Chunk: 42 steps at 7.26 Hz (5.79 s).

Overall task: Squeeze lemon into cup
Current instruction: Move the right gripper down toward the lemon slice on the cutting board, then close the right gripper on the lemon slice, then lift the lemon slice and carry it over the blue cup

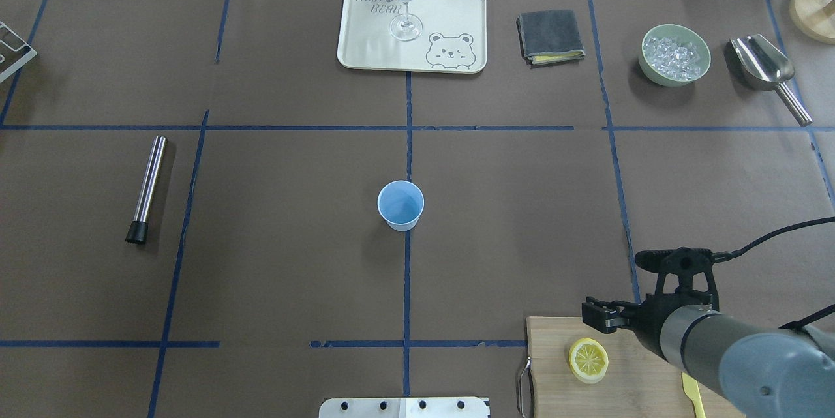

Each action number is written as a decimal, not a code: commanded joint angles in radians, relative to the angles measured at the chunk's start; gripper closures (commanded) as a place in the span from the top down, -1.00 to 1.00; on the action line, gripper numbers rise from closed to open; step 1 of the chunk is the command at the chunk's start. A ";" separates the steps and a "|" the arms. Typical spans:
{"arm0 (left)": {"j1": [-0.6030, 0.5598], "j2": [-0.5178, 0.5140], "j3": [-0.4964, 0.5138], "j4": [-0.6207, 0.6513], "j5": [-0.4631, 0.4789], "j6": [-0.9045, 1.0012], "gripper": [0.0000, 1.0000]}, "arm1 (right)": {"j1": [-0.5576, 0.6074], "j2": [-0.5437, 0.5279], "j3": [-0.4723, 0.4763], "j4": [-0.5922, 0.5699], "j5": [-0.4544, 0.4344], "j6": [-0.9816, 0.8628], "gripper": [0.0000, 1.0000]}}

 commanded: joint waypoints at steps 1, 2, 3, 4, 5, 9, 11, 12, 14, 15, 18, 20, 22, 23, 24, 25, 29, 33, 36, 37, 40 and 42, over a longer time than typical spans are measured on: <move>0.001 0.000 -0.003 -0.009 0.000 -0.001 1.00 | -0.083 0.084 -0.025 -0.116 -0.054 0.054 1.00; 0.001 0.000 0.005 -0.044 0.000 -0.002 1.00 | -0.093 0.083 -0.025 -0.114 -0.053 0.065 1.00; 0.000 0.000 0.006 -0.053 0.000 -0.004 1.00 | -0.097 0.080 -0.027 -0.113 -0.051 0.065 1.00; 0.000 0.000 0.006 -0.053 0.000 -0.003 1.00 | -0.097 0.066 -0.037 -0.075 -0.050 0.065 1.00; 0.001 0.000 0.005 -0.053 0.000 -0.003 1.00 | -0.097 0.045 -0.072 0.003 -0.050 0.063 1.00; 0.000 0.000 0.003 -0.055 0.000 -0.003 1.00 | -0.125 0.034 -0.093 0.056 -0.053 0.065 1.00; 0.000 0.000 0.000 -0.055 0.000 -0.003 1.00 | -0.145 0.032 -0.091 0.055 -0.054 0.065 1.00; 0.000 0.000 -0.001 -0.055 0.000 -0.003 1.00 | -0.148 0.029 -0.091 0.049 -0.054 0.065 1.00; 0.000 0.001 -0.003 -0.055 0.000 -0.003 1.00 | -0.151 0.028 -0.093 0.045 -0.054 0.065 0.98; 0.000 0.001 -0.001 -0.055 0.000 -0.003 1.00 | -0.154 0.028 -0.094 0.044 -0.054 0.065 0.86; 0.000 0.001 -0.003 -0.055 0.000 -0.003 1.00 | -0.154 0.029 -0.103 0.044 -0.053 0.065 0.69; 0.000 0.003 -0.003 -0.055 0.000 -0.003 1.00 | -0.160 0.029 -0.103 0.044 -0.053 0.065 0.69; 0.000 0.003 -0.003 -0.055 0.002 -0.003 1.00 | -0.163 0.029 -0.103 0.044 -0.053 0.065 0.65; 0.000 0.003 -0.003 -0.055 0.002 -0.003 1.00 | -0.165 0.029 -0.105 0.044 -0.051 0.065 0.58; 0.000 0.003 -0.004 -0.055 0.002 -0.003 1.00 | -0.165 0.029 -0.105 0.044 -0.051 0.065 0.47; 0.000 0.003 -0.004 -0.055 0.002 -0.003 1.00 | -0.163 0.029 -0.103 0.044 -0.051 0.065 0.35; 0.000 0.001 -0.006 -0.055 0.002 -0.003 1.00 | -0.159 0.029 -0.093 0.044 -0.050 0.063 -0.34; 0.000 0.001 -0.006 -0.053 0.002 -0.003 1.00 | -0.143 0.018 -0.033 0.042 -0.047 0.063 -0.33; 0.000 0.001 -0.001 -0.053 0.002 -0.003 1.00 | -0.044 0.041 0.021 -0.032 0.023 0.060 -0.33; 0.000 0.003 0.000 -0.053 0.002 -0.003 1.00 | -0.004 0.085 0.035 -0.086 0.060 0.053 -0.33; 0.000 0.005 0.003 -0.053 0.002 -0.003 1.00 | 0.077 0.381 0.025 -0.404 0.152 0.048 -0.33; 0.000 0.005 0.008 -0.053 0.003 -0.003 1.00 | 0.123 0.556 0.003 -0.563 0.169 0.025 -0.33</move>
